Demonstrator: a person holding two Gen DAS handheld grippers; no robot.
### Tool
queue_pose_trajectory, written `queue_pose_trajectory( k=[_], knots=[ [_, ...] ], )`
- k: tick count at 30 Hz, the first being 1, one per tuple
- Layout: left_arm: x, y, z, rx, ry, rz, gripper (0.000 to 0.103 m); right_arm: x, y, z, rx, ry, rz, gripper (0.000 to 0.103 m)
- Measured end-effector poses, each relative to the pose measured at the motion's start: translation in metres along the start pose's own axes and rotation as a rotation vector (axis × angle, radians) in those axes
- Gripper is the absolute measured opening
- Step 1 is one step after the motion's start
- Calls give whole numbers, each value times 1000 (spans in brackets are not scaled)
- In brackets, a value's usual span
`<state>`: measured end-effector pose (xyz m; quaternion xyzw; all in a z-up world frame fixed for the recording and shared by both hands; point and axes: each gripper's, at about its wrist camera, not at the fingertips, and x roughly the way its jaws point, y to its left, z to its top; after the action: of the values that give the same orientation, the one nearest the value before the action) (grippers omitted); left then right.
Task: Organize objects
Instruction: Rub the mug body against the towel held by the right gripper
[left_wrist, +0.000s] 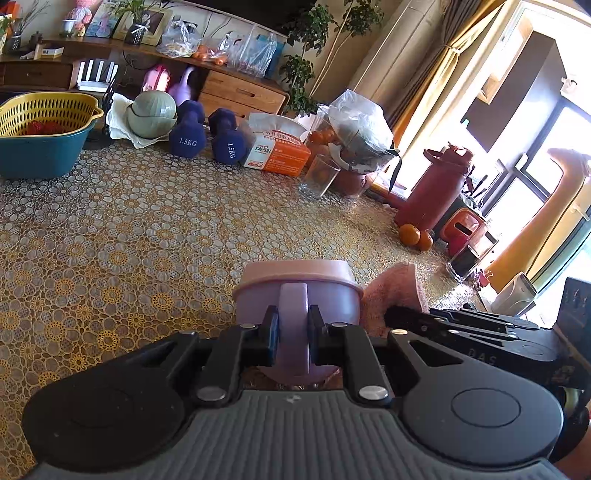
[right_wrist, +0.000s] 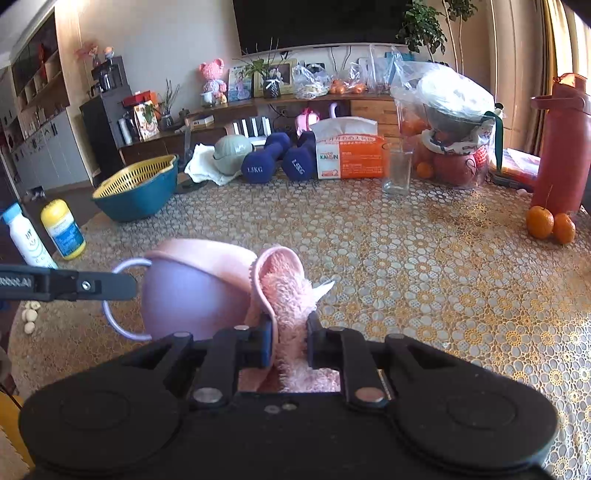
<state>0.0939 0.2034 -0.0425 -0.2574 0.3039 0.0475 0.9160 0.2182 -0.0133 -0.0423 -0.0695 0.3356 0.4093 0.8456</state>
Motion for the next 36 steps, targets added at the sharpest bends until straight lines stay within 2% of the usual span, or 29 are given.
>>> queue_pose_trajectory(
  k=[4,8,10,15,29,32,36],
  knots=[
    [0,-2,0,2,-1,3,15,-15,14,7,-18,-30,84,17],
    [0,-2,-1,5,2,8,15,-14,38,12,-70,-37,124,17],
    [-1,-2,-1,6,3,7,15,-9,44,14,-97,-45,102,17],
    [-1,-2,-2,6,1,6,16,4,28,16,-45,-24,63,17],
    [-4,15,-5,-15,7,29,16,30,14,-4,-71,51,-33,17],
    [-3,19,-5,-20,6,37,16,18,6,1,-29,26,-21,17],
    [-3,23,-5,-24,5,46,16,-3,12,6,-31,-14,58,17]
  ],
)
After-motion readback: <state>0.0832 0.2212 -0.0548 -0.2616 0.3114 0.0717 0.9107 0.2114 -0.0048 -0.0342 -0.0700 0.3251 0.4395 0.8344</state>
